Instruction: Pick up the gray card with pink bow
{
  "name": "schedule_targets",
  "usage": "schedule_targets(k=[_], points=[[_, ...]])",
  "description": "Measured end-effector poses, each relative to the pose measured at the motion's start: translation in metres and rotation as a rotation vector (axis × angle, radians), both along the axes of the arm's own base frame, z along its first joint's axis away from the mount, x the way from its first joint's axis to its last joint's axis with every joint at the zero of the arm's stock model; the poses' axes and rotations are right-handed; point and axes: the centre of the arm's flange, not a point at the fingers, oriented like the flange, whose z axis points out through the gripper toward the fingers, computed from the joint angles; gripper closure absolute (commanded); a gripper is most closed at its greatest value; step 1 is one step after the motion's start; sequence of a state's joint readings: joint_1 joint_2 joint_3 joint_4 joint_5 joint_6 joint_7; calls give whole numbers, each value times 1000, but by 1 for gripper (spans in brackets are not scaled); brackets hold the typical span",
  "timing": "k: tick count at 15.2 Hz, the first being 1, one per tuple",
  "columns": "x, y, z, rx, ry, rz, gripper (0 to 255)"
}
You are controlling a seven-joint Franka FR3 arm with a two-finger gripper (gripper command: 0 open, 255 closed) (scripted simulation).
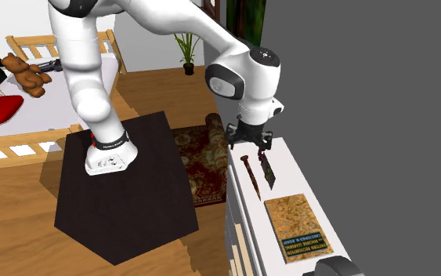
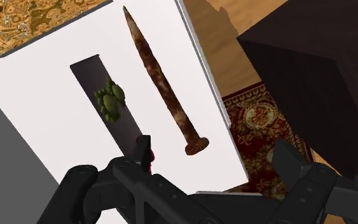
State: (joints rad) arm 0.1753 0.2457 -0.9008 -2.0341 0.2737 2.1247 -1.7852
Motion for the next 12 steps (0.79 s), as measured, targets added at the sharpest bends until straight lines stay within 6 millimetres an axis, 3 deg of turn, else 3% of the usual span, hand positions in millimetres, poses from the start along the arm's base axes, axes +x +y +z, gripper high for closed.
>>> schedule_targets(k=[4, 7, 12], points=[[35, -32, -23, 10, -11, 118, 0], [63, -43, -40, 16, -18, 199, 0], [72, -49, -71, 21, -20, 222, 0]])
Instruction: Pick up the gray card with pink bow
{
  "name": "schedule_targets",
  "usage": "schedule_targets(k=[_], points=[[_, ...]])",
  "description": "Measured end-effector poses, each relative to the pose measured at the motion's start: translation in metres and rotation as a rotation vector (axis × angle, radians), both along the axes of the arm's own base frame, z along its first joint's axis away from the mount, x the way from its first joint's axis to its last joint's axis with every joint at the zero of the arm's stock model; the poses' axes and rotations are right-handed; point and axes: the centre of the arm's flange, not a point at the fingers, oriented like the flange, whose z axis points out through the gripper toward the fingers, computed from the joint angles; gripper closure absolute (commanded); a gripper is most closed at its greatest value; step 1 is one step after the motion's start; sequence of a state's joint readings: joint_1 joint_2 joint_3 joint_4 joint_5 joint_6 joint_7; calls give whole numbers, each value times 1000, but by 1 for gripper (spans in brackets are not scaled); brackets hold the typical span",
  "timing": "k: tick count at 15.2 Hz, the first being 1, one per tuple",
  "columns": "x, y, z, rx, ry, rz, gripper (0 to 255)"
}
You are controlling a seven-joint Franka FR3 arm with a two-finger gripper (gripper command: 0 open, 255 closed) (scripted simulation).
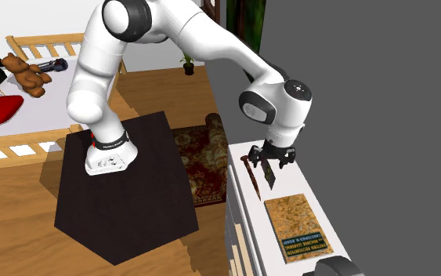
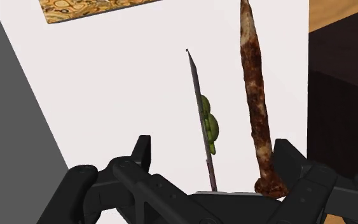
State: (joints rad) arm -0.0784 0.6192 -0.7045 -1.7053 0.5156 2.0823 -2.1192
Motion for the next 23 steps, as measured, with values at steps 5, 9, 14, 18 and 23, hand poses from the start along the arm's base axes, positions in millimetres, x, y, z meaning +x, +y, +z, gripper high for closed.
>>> schedule_targets(k=[5, 9, 14, 18, 23], points=[[0, 1, -17, 0, 0, 1, 255], [0, 0, -18, 0, -1, 1, 255], [0, 1, -18, 0, -1, 1, 255], [0, 1, -2, 0, -1, 1, 255], [0, 1, 24, 0, -1, 1, 255]])
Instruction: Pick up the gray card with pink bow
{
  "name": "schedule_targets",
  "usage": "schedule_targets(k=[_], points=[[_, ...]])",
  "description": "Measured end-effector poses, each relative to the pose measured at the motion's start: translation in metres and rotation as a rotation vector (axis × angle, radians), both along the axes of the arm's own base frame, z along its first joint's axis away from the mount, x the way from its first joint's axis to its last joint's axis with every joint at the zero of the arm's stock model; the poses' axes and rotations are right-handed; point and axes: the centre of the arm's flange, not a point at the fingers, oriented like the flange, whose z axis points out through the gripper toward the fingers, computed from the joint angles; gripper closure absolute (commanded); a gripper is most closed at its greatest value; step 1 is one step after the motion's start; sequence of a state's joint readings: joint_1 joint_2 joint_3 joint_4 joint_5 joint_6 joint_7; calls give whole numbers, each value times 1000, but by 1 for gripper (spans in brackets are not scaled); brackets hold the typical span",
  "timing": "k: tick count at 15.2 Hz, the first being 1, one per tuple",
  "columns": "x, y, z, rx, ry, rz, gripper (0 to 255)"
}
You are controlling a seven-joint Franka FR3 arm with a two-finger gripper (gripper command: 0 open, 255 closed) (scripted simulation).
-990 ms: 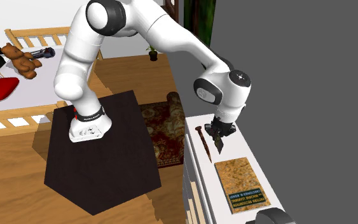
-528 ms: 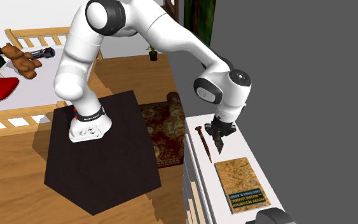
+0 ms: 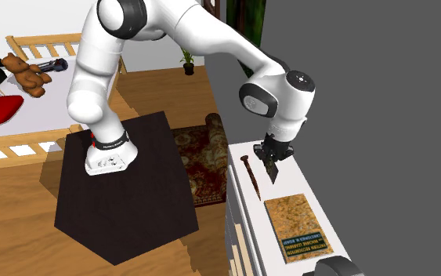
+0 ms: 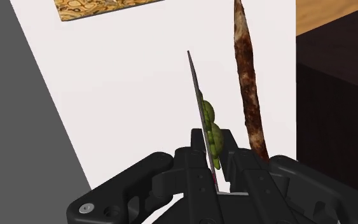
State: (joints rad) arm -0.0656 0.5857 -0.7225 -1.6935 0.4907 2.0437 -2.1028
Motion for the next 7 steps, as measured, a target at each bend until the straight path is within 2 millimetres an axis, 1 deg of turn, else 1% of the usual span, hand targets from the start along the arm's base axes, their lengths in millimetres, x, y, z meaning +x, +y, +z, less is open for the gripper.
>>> schedule_targets(k=[7], points=[[1, 0, 35, 0, 0, 0, 255]])
